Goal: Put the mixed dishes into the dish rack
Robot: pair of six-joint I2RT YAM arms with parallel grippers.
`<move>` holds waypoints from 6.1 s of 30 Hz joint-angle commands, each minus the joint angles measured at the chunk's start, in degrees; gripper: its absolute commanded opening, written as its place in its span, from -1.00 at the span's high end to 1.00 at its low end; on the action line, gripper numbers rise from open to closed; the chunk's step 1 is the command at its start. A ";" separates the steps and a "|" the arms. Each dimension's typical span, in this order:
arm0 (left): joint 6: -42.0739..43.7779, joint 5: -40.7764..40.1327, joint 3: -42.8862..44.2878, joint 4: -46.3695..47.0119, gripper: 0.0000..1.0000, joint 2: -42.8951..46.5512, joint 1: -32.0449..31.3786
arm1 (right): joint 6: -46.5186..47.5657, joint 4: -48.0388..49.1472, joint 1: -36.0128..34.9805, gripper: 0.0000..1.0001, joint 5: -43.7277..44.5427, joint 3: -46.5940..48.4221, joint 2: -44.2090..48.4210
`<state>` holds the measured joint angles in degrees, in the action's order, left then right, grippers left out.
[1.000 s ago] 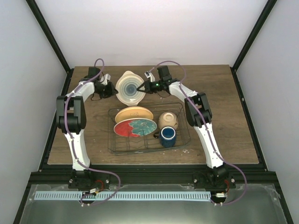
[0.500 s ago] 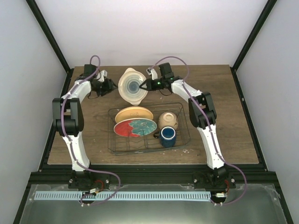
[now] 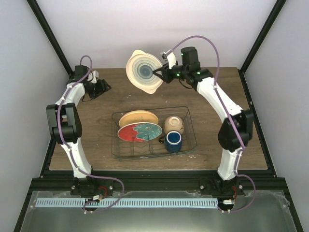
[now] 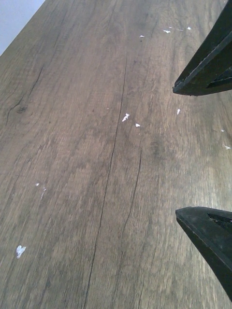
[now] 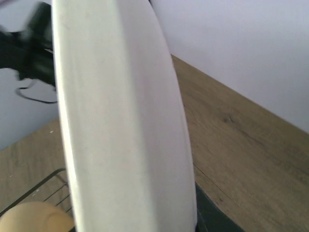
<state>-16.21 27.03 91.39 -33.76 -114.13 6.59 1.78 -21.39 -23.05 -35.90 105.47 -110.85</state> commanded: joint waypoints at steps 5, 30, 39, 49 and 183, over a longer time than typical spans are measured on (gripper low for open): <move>1.07 -1.25 2.05 -2.02 -0.31 -0.48 -0.33 | 9.15 6.18 -0.78 0.99 -10.48 -12.76 20.93; 1.93 -2.76 1.66 -3.39 -0.87 -2.48 -0.42 | 21.05 -10.86 -12.34 0.99 -8.56 -30.16 42.64; 1.18 -2.51 -0.10 -3.07 -1.00 -1.63 -0.47 | 21.78 -9.64 -18.32 0.99 2.37 -34.57 44.02; 1.48 -3.26 -2.58 -2.60 -1.00 0.31 -0.74 | 26.34 -8.34 -26.50 0.99 18.58 -37.81 44.39; 6.86 -9.26 9.71 -9.77 -0.90 -1.98 0.27 | -3.37 -7.27 17.77 -1.00 35.59 -4.90 -7.61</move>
<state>-11.11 19.38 99.02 -42.24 -116.95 6.50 -0.97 -30.61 -5.23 -1.26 100.20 -117.73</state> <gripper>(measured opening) 0.949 0.999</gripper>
